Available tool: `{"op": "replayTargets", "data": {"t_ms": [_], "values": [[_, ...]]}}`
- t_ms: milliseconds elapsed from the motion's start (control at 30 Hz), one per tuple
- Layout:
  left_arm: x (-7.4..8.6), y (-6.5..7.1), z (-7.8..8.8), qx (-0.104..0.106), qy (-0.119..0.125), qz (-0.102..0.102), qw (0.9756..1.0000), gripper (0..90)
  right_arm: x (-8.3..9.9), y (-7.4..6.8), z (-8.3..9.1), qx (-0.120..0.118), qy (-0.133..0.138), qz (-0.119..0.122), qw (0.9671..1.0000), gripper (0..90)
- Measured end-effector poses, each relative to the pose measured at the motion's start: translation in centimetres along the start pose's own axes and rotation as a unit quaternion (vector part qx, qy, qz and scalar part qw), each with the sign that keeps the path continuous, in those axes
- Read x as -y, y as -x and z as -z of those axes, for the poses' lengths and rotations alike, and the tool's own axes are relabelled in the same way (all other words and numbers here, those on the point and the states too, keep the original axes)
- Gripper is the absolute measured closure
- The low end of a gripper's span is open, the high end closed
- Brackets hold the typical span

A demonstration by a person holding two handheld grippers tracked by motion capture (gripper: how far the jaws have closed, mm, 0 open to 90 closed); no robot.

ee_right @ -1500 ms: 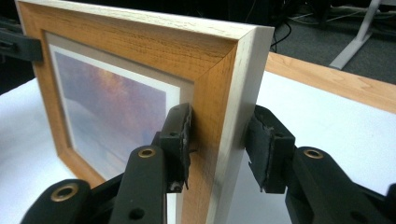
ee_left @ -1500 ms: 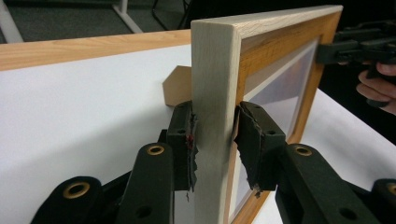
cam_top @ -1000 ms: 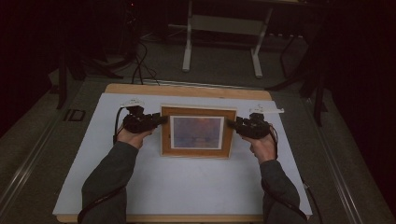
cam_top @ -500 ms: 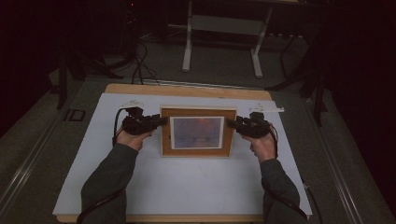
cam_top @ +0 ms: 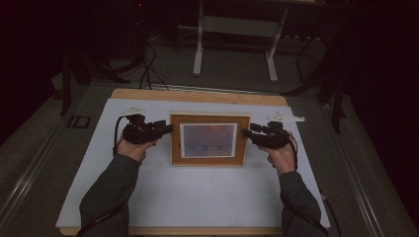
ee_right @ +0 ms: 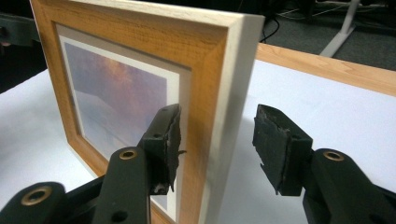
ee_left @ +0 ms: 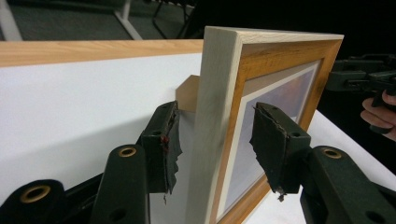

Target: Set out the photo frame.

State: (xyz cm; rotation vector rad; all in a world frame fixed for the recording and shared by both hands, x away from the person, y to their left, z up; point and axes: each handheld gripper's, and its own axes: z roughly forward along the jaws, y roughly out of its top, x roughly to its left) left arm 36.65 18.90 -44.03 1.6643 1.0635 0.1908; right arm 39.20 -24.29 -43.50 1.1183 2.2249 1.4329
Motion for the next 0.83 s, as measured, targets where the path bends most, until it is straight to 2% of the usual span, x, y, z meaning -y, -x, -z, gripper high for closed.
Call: {"op": "replayTargets", "data": {"t_ms": [167,300,433,533,667,700,767,833], "values": [[0.4,-0.4,2.0,-0.026,0.011,-0.004,0.9996,54.5,0.3,0.1,0.9,0.004,0.001,0.000,1.0000,57.7],[0.8,-0.8,3.2,-0.046,0.017,-0.001,0.9988,58.2,0.4,0.2,1.7,0.011,0.003,0.004,0.9999,68.6],[1.5,-1.0,4.0,-0.077,0.003,-0.017,0.9969,65.8,0.7,0.2,2.0,0.020,-0.008,0.014,0.9997,76.7],[2.2,-1.3,4.3,-0.091,-0.005,-0.019,0.9957,68.2,1.0,0.2,2.0,0.028,-0.015,0.020,0.9993,79.0],[3.8,-1.9,4.8,-0.121,-0.017,-0.011,0.9925,66.4,1.6,0.3,1.9,0.036,-0.029,0.023,0.9986,79.9],[3.8,-1.9,4.8,-0.121,-0.017,-0.011,0.9925,65.5,1.6,0.3,1.9,0.036,-0.029,0.023,0.9986,79.9],[4.7,-2.3,5.0,-0.139,-0.022,-0.002,0.9900,64.6,2.1,0.3,1.8,0.042,-0.037,0.026,0.9981,80.6],[5.6,-2.3,5.1,-0.155,-0.023,-0.002,0.9876,63.1,2.7,0.4,1.7,0.056,-0.048,0.033,0.9968,80.9]]}}
